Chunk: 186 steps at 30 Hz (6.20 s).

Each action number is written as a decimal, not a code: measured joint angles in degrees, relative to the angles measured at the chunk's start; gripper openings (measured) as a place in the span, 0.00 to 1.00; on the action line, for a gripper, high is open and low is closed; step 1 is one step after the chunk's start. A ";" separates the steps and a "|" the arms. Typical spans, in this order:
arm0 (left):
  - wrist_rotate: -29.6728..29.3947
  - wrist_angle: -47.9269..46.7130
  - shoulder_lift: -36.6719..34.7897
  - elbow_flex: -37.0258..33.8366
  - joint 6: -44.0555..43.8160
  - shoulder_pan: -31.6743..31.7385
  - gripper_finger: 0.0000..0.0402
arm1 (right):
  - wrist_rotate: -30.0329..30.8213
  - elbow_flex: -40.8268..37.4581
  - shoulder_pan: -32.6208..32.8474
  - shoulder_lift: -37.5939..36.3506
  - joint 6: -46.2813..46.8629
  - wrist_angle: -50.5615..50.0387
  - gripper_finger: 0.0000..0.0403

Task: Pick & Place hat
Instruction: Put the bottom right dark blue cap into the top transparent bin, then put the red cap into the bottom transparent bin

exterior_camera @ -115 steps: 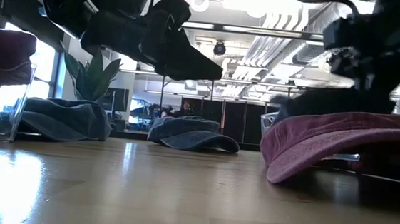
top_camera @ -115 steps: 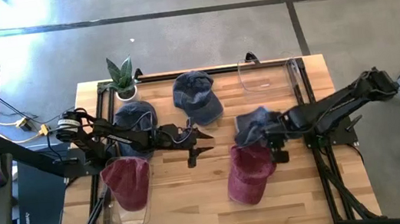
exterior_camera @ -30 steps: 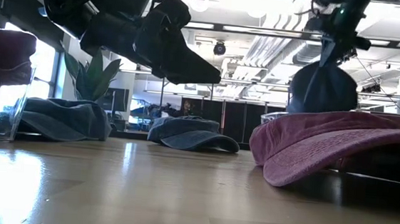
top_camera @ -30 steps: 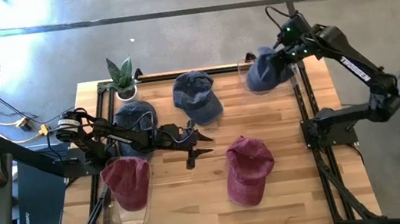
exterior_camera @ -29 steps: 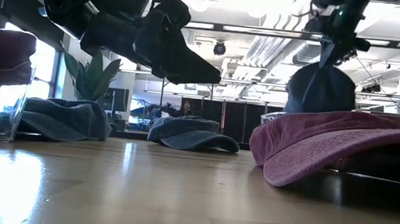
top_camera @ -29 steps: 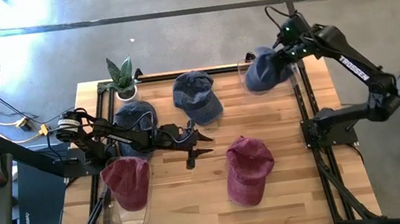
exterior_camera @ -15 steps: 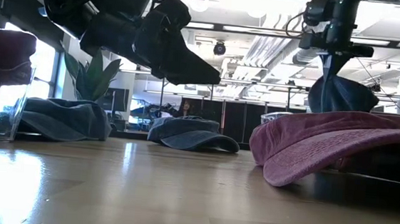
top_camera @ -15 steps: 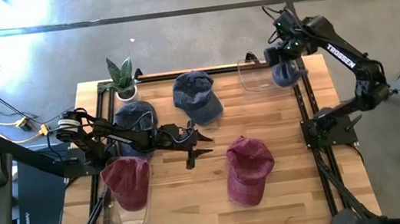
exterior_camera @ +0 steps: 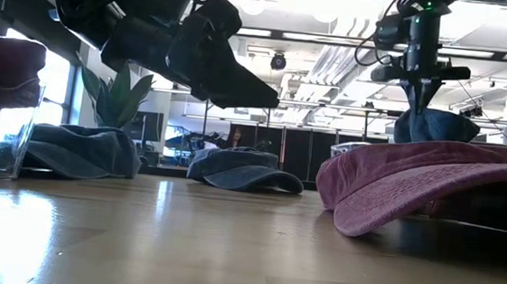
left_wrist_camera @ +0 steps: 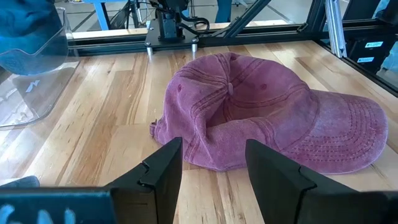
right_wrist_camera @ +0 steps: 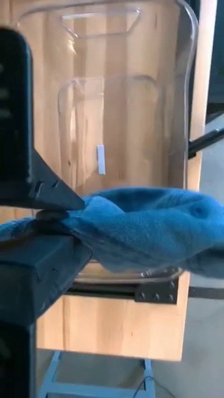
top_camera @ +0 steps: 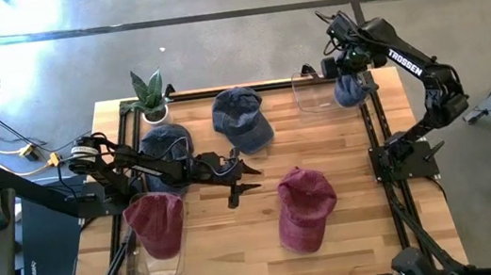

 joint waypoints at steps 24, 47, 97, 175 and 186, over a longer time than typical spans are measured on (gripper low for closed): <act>-0.15 -0.02 0.00 0.00 -0.02 0.00 0.42 | 0.79 2.39 12.74 -2.45 -17.85 -3.95 0.34; -0.17 -0.42 0.00 0.00 -0.02 -0.02 0.42 | -2.11 -37.17 72.63 -24.57 -1.95 36.32 0.12; 0.24 -0.53 0.00 0.00 -0.02 -0.02 0.42 | 12.03 -39.94 82.32 -3.58 -16.78 47.49 0.04; -26.27 0.04 -13.07 0.06 22.08 -21.59 0.42 | 10.27 -37.17 87.59 -5.03 -35.25 68.66 0.00; -24.17 0.83 -13.03 0.04 22.16 -21.75 0.42 | 11.20 -38.52 86.67 -2.78 -40.83 76.21 0.00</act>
